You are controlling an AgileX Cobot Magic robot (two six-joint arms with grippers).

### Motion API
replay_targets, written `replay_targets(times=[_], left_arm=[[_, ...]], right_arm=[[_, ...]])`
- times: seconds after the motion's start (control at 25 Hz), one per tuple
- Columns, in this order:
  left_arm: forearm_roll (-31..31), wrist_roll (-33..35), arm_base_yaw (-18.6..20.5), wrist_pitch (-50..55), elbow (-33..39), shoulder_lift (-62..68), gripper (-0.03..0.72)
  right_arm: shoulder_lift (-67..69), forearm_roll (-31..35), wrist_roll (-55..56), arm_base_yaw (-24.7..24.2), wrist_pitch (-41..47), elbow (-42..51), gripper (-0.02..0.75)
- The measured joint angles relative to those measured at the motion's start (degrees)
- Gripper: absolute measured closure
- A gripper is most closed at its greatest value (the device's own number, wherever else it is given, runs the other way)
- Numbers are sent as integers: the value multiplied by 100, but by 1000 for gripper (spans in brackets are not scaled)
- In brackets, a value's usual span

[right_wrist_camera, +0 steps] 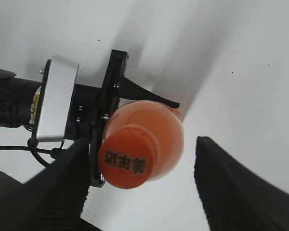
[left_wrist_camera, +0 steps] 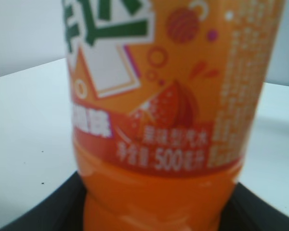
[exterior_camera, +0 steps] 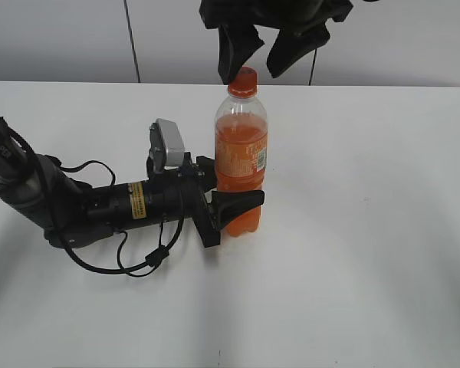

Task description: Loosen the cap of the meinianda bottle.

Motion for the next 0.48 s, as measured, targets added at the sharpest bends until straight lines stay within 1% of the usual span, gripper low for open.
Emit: replay_targets(times=[0.24, 0.32, 0.4, 0.48], left_arm=[[0, 0, 0, 0, 0, 0, 293], [0, 0, 0, 0, 0, 0, 293], [0, 0, 0, 0, 0, 0, 293], [-5, 0, 0, 0, 0, 0, 293]], right_arm=[[101, 12, -74, 0, 0, 0, 234], [101, 12, -86, 0, 0, 0, 253], [101, 21, -113, 0, 0, 0, 307], [101, 106, -186, 0, 0, 0, 405]])
